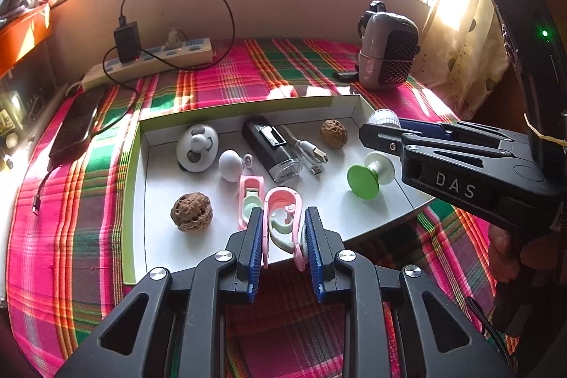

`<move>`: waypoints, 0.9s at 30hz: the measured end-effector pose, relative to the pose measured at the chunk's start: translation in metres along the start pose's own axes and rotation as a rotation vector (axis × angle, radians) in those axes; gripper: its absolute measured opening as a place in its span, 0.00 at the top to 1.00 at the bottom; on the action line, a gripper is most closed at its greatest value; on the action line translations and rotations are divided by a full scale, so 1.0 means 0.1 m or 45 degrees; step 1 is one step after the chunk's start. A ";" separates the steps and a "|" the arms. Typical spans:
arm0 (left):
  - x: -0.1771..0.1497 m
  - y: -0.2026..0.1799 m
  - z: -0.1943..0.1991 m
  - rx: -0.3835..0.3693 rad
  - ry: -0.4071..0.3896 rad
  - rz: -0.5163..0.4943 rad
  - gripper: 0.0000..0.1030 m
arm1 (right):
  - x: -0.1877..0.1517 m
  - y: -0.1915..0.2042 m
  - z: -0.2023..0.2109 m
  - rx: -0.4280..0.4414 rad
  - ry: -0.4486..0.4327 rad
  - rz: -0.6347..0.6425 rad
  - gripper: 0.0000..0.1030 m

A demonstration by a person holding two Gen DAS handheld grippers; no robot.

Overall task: Organize objects
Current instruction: 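Lift the pink clip and white jar and carry both over the box, then lower the pink clip and white jar into the box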

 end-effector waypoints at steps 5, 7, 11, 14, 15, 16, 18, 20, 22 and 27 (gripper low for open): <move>0.01 0.00 -0.07 -0.002 0.014 -0.001 0.80 | 0.00 0.00 -0.17 0.026 0.042 0.002 0.68; 0.01 0.01 -0.10 0.001 0.020 0.001 0.80 | -0.01 0.01 -0.21 0.034 0.052 -0.001 0.68; 0.02 0.00 -0.13 -0.002 0.022 -0.004 0.79 | 0.01 0.03 -0.28 0.051 0.068 0.004 0.68; 0.04 0.00 -0.17 0.000 0.023 -0.006 0.80 | 0.00 0.03 -0.32 0.056 0.080 0.010 0.68; 0.05 0.00 -0.18 0.001 0.023 -0.006 0.80 | 0.00 0.03 -0.33 0.062 0.086 0.011 0.68; 0.05 -0.01 -0.19 0.001 0.024 -0.007 0.80 | 0.00 0.04 -0.35 0.068 0.093 0.014 0.68; 0.06 -0.01 -0.21 0.003 0.024 -0.009 0.80 | -0.01 0.04 -0.37 0.073 0.106 0.023 0.68; 0.07 -0.02 -0.21 0.002 0.023 -0.011 0.80 | -0.02 0.05 -0.39 0.076 0.113 0.028 0.68; 0.07 -0.02 -0.22 0.004 0.022 -0.012 0.80 | -0.02 0.05 -0.41 0.076 0.120 0.031 0.68; 0.09 -0.04 -0.28 0.005 0.030 -0.015 0.80 | -0.04 0.05 -0.46 0.069 0.137 0.035 0.68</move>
Point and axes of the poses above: each gripper's, at about its wrist camera, not at the fingertips, and z roughly against the way its jaws point, y to its left, x to its top, the point moved 4 cm from there along -z, roughly the way its jaws point, and after that the axes turned 12 degrees about -y, right-handed, at the moved point
